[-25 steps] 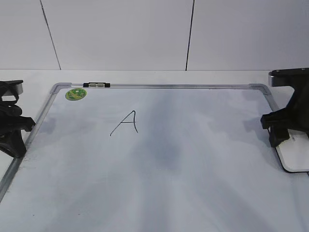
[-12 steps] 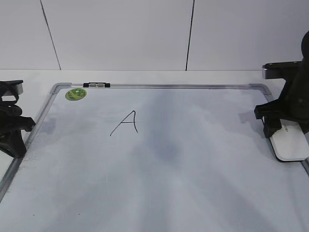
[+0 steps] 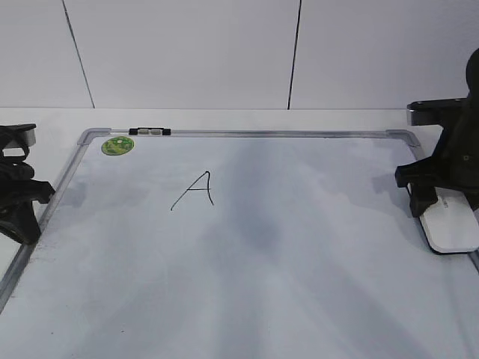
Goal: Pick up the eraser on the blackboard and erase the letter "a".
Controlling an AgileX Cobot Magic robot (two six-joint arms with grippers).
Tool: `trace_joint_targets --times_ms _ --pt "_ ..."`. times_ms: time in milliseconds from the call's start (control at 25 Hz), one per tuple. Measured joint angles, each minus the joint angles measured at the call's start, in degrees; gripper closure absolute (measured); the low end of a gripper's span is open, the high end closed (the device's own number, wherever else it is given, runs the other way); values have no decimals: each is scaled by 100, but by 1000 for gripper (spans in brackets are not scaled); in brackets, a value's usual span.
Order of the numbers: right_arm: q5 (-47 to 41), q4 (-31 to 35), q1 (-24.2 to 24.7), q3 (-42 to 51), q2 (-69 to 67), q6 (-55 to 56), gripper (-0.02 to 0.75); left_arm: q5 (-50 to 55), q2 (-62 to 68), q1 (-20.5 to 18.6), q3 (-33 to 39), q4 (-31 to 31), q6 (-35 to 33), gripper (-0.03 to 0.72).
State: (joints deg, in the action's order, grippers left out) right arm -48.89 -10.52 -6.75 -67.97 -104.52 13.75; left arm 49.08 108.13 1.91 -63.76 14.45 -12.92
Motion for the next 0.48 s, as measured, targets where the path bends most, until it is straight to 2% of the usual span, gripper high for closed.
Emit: trace_joint_targets --times_ms 280,480 --pt "0 0 0 0 -20 0 165 0 0 0 0 0 0 650" --pt "0 0 0 -3 -20 0 91 0 0 0 0 0 0 650"
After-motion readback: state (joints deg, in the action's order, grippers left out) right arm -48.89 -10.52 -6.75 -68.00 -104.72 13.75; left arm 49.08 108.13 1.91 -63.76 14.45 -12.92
